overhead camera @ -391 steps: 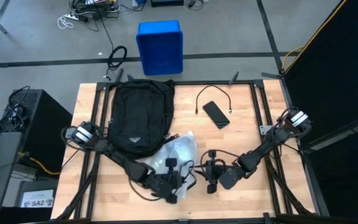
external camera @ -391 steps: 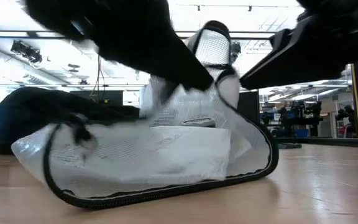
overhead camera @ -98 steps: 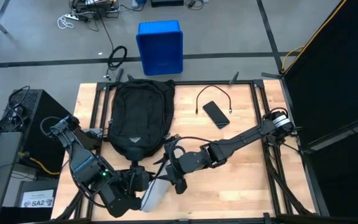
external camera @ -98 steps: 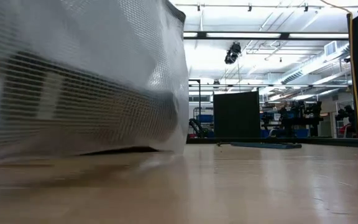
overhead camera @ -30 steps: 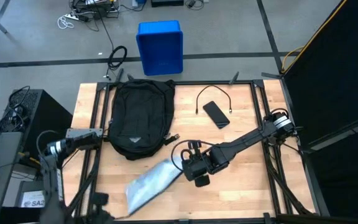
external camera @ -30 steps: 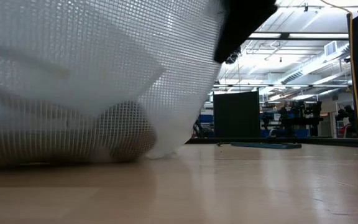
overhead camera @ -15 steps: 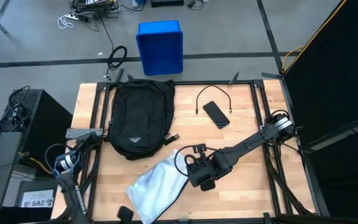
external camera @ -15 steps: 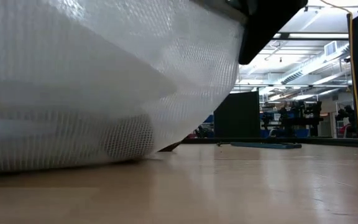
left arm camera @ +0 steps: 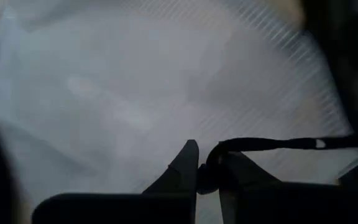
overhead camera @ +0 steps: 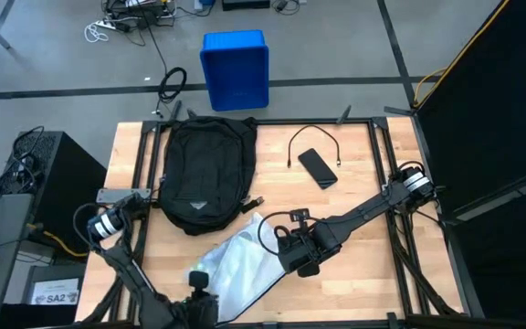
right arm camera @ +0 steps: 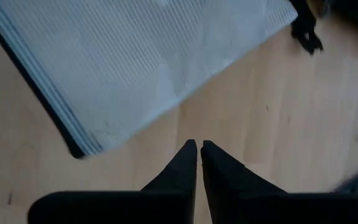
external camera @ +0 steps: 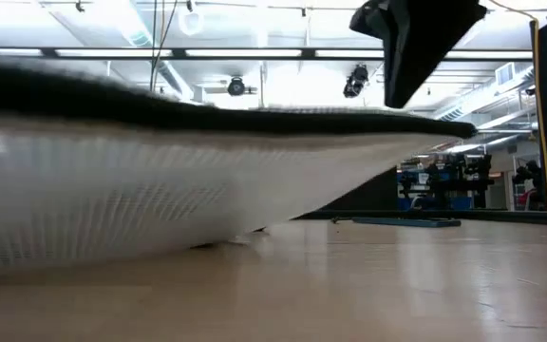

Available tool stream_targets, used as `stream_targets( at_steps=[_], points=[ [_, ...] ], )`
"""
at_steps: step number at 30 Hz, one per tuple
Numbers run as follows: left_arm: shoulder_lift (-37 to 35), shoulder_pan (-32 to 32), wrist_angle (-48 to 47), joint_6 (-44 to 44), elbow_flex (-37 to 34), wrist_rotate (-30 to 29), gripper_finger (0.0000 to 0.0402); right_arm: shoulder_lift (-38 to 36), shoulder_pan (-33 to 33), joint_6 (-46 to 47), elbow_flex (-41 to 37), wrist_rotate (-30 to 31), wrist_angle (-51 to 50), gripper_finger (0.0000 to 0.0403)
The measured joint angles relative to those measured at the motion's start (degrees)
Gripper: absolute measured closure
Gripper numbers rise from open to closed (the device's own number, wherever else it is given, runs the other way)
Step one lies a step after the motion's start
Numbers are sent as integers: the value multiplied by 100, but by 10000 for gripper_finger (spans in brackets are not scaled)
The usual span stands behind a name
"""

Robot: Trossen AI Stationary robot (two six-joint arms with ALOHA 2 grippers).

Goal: Unpack backpack
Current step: Close the zip bag

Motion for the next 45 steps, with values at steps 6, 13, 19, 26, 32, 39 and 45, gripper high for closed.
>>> stream_targets(
  at_steps=[6,13,19,26,32,39,45],
  points=[
    [-662,121,2725,683,-1623,-7,402,0,91,422,0,5,-236,403],
    [-1050,464,4410,724,-3083,88,402,0,195,620,0,146,349,403],
    [-1069,731,6104,1307,-3805,493,401,0,145,14,0,182,2379,402],
    [-1069,758,6440,1147,-3879,535,363,36,-45,-578,0,679,3592,384],
    [-1069,759,6644,1302,-3877,544,286,523,-563,-811,-28,470,4036,339],
    [-1335,773,6611,1320,-3864,534,230,1412,-1151,-1163,-30,-545,4119,315],
    [-1695,711,6315,1669,-3859,-434,235,1499,-1343,-506,20,-497,3113,333]
  ],
)
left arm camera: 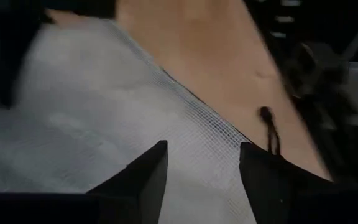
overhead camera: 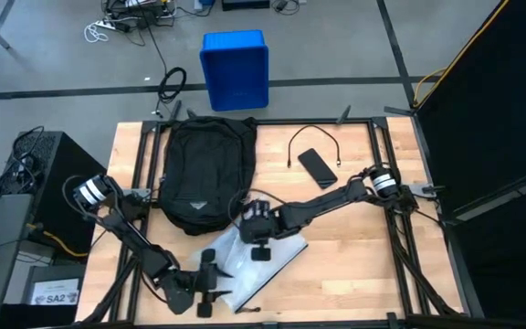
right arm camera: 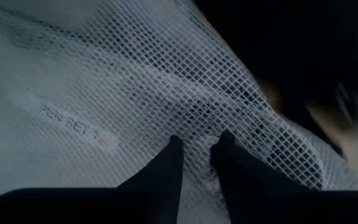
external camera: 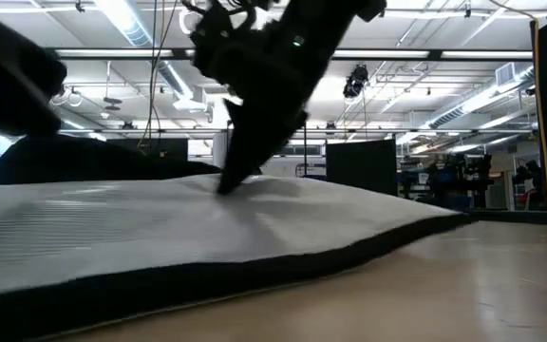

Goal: Unpack backpack
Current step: Close the zip bag, then put the zip bag into the backpack

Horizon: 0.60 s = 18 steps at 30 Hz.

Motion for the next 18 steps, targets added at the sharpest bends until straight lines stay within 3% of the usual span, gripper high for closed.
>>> stream_targets(
  at_steps=[5,10,14,18],
  points=[
    [-128,-7,-508,260,0,-796,240,-212,158,727,-19,93,-1606,364],
    [-137,42,-812,237,0,-1086,240,-153,512,1223,-99,-77,-3414,389],
    [-159,49,-1119,142,0,-1449,241,-189,717,1726,-70,-53,-4133,401],
    [-428,125,-1774,-63,0,-1885,248,-437,936,2122,-66,108,-4199,396]
  ],
)
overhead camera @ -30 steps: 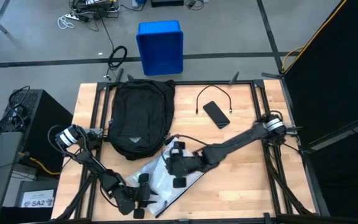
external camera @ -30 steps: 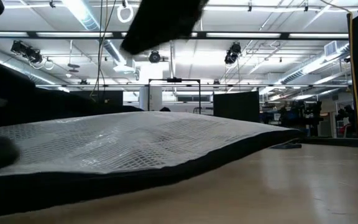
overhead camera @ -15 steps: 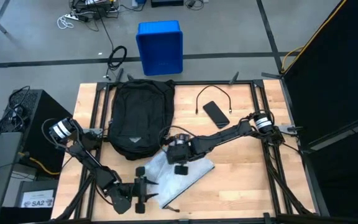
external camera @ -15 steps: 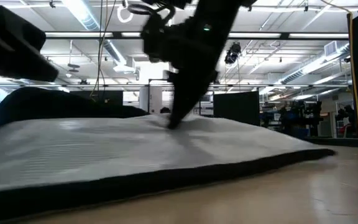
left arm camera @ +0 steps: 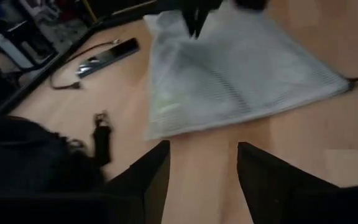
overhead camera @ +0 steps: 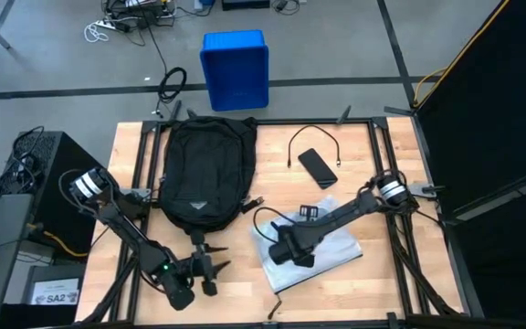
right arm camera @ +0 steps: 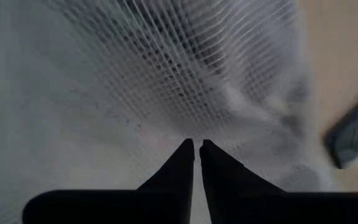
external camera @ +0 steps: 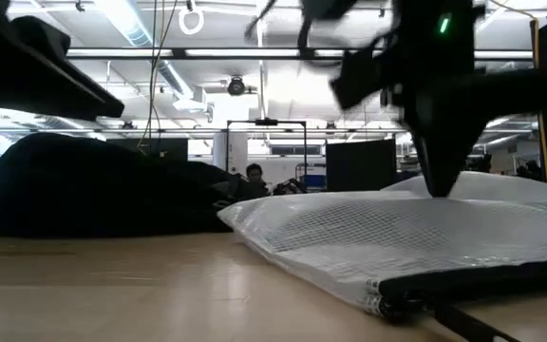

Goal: Unpack backpack
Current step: Put the zip bag into the backpack

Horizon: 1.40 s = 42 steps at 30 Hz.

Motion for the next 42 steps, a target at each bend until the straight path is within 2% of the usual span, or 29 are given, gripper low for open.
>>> stream_targets(
  at_steps=[4,9,12,16,20,24,32,35,38,42],
  points=[
    [-514,257,-425,-89,-131,329,268,-305,146,274,7,801,32,395],
    [-1258,568,-418,405,-578,693,301,-594,85,356,14,2014,628,399],
    [-1856,696,-377,557,-890,689,315,-603,39,-3,14,2282,1205,400],
    [-2667,791,-709,577,-1201,897,323,-607,10,-701,14,2279,1826,395],
    [-3330,971,-1939,249,-1165,1518,325,-609,-31,-1277,1,2313,2236,390],
    [-3750,1126,-2926,144,-940,1615,325,-620,-234,-1744,-304,2104,2878,391],
    [-3858,1503,-4298,335,-330,2606,325,-620,-907,-2208,-948,1186,3789,399],
    [-3864,1563,-4789,337,-302,2917,320,-620,-1071,-2234,-1048,1115,3884,397],
    [-3860,1623,-5075,126,-302,3044,296,-620,-1159,-2358,-1087,1092,4024,392],
    [-3853,1665,-4965,125,-302,3002,249,-631,-1116,-2589,-1112,1089,4276,390]
  ],
)
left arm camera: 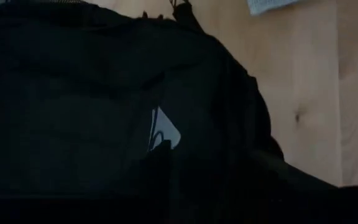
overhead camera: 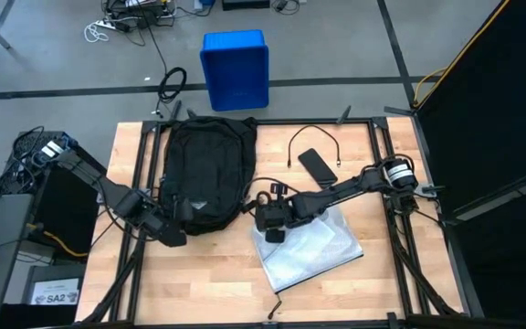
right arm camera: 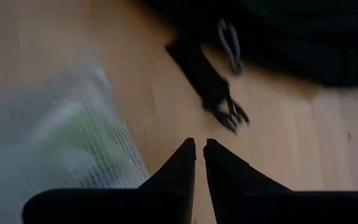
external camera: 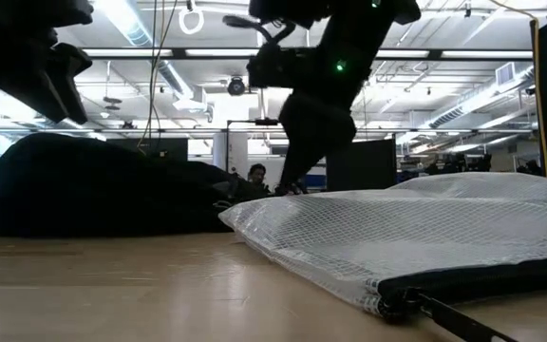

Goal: Unpack backpack
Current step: Put the zip bag into the backpack

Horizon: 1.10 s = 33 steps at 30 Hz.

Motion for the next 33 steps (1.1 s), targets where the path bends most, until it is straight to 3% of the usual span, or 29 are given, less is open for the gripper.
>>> stream_targets(
  at_steps=[6,11,16,20,33],
  points=[
    [0,55,95,3,0,-25,187,-510,192,-680,-300,-155,1165,400],
    [18,55,112,-142,0,3,161,-1460,71,-932,-1601,-683,2852,400],
    [214,55,146,-131,0,208,155,-2487,-39,-730,-3005,-721,4463,401],
    [590,55,147,-2,0,373,155,-2945,-3,-696,-3703,-737,5412,401],
    [1401,1214,92,585,7,297,161,-2905,-65,-961,-4035,-737,5624,398]
  ],
)
